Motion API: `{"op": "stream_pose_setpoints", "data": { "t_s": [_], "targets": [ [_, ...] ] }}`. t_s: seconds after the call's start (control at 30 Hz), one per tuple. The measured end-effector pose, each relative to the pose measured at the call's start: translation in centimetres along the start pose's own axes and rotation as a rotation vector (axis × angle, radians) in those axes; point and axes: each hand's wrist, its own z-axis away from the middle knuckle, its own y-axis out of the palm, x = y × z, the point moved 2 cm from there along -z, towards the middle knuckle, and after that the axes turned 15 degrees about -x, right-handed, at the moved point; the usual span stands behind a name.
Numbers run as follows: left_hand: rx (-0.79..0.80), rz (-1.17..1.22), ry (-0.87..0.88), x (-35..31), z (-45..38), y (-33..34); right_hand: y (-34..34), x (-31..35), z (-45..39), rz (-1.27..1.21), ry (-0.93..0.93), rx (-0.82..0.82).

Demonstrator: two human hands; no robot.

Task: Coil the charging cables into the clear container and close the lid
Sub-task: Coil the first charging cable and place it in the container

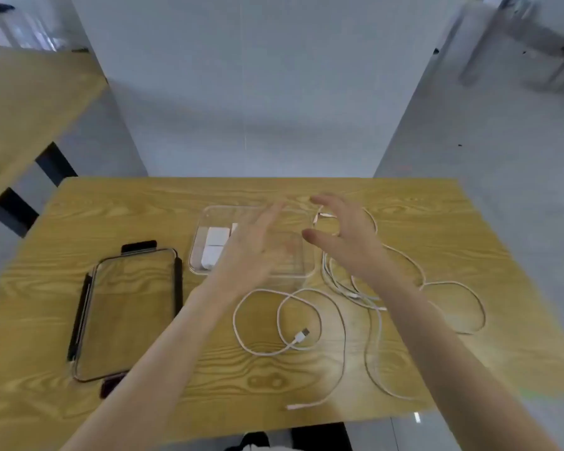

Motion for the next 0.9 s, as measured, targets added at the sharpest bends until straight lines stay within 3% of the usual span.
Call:
{"op": "stream_pose_setpoints", "data": {
  "t_s": [0.23,0.43,0.77,0.9],
  "targets": [
    [0.077,-0.011,-0.205,4.9,5.3,4.5,4.9,-6.4,8.1,0.016,0.305,0.238],
    [0.211,-0.055,-0.373,8.0,7.8,7.6,9.0,-9.9,10.9,0.154,0.383,0.352],
    [0.291,-0.127,-0.413,9.7,9.2,8.4,11.9,-11.7,11.5,0.241,0.380,0.345],
    [0.300,-0.114,-0.403,9.6,8.7,8.0,10.2,-10.4,10.2,0.113,0.352,0.271]
  ]
}}
